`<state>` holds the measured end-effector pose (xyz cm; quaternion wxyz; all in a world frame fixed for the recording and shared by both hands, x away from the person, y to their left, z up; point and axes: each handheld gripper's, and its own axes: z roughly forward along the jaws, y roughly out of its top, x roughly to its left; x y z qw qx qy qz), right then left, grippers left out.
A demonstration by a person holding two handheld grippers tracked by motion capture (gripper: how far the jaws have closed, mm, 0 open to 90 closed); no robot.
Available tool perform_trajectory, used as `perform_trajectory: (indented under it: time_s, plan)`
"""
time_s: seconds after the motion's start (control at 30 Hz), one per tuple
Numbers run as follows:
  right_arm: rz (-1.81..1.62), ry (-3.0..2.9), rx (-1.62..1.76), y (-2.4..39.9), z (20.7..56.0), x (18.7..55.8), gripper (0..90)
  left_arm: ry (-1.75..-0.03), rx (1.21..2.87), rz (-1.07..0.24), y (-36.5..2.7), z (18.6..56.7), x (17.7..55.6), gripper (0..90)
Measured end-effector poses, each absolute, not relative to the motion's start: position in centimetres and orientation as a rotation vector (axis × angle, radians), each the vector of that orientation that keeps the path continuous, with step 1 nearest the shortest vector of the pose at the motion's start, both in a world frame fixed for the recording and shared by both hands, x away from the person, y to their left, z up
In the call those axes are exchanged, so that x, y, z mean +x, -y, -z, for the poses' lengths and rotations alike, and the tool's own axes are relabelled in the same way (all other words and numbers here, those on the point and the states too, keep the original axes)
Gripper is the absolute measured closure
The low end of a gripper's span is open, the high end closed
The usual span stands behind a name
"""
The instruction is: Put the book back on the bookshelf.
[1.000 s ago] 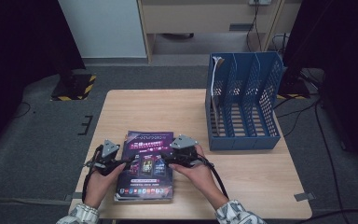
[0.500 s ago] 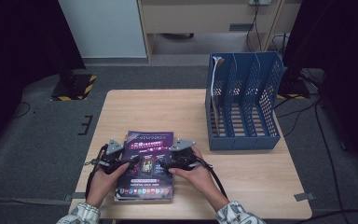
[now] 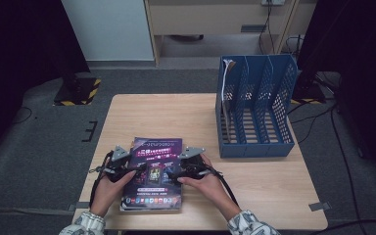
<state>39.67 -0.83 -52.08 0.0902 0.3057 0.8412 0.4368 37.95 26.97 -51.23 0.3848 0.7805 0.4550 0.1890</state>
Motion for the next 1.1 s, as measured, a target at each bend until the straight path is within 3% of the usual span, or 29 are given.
perform_trajectory:
  time_s: [0.7, 1.1]
  plan:
    - [-1.408, -2.542, 1.074, 2.1, 53.4, 40.7, 1.9, -1.135, 2.01, -0.482, -26.5, 51.1, 37.7, 22.7]
    - [-1.466, -2.569, 1.126, 1.6, 54.0, 41.3, 1.5, -1.136, 2.001, -0.481, -26.5, 51.2, 37.7, 22.6]
